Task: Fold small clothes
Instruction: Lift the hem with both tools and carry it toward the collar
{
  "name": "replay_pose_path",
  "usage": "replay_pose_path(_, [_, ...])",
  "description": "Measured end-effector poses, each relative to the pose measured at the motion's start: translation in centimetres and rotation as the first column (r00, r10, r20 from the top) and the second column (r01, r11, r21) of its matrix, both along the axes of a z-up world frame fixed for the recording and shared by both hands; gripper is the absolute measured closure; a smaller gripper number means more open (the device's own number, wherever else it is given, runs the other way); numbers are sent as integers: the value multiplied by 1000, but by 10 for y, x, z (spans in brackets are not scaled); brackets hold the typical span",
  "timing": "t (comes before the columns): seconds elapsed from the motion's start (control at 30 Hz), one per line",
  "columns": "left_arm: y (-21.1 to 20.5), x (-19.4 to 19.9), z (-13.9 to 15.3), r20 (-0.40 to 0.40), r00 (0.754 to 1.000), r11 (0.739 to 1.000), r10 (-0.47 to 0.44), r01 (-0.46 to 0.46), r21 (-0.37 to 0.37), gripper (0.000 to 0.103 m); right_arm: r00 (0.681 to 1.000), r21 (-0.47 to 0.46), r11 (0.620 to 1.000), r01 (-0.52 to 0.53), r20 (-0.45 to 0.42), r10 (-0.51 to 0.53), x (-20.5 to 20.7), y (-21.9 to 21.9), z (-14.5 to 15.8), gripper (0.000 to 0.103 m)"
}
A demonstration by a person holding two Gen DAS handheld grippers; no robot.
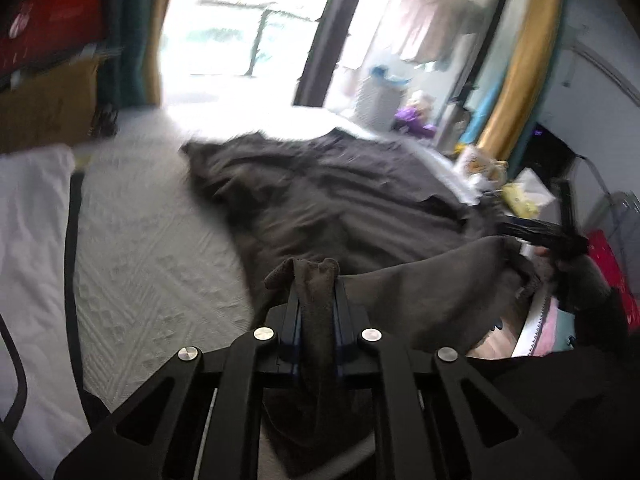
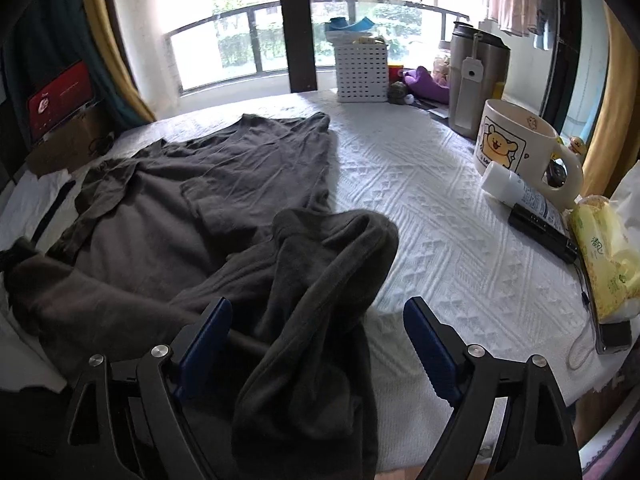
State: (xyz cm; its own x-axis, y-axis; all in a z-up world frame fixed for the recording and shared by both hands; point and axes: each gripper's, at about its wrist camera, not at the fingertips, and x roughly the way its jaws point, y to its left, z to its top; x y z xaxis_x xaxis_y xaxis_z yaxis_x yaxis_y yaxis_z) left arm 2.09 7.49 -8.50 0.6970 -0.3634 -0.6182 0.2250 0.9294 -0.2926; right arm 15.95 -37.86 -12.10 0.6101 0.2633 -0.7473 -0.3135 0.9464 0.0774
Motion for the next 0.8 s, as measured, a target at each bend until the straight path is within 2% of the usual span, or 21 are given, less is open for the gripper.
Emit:
replay_pose_path(0.13, [-12, -12, 12, 47, 998, 999, -31, 29, 46, 93, 1000, 79, 997, 3, -9, -2, 18, -2, -4, 18])
replay_pose_path(0.17, [-13, -13, 14, 54, 998, 999, -32, 29, 42, 93, 1000, 76, 997, -15, -6, 16, 19, 0, -5, 45])
replay_pose_path(0.2, [-12, -16, 17, 67, 997, 999, -27, 25, 35, 93, 999, 54, 998, -32, -16, 33, 20, 5, -8, 83])
replay_pose_path(0.23, [-12, -18, 20, 85, 996, 999, -15, 12, 31, 93, 1000, 16, 1000, -26, -14, 26, 20, 9, -9, 89])
replay_pose_path(0.3, [-11, -24, 29, 131, 991, 1000, 6, -9, 17, 93, 999, 18, 999, -37, 10, 37, 15, 11, -5, 94])
replay_pose_path(0.4, [-11, -31, 45, 204, 979, 999, 30, -31, 6, 94, 996, -16, 999, -38, 81, 39, 2, 13, 15, 95])
replay_pose_path(0.5, [-18, -36, 63, 278, 960, 998, 36, -47, 35, 94, 989, -20, 999, -35, 145, 37, -7, 13, 39, 95])
replay_pose_path(0.63, [-23, -40, 87, 382, 923, 996, 44, -72, 58, 94, 974, -10, 999, -35, 224, 36, -14, 12, 70, 95])
replay_pose_path(0.73, [-22, -37, 96, 431, 900, 990, 58, -109, 94, 94, 963, -3, 999, -36, 267, 36, -10, 11, 85, 95])
replay_pose_path(0.8, [-19, -31, 98, 443, 894, 987, 63, -120, 102, 94, 958, 4, 999, -35, 286, 33, -3, 11, 92, 95])
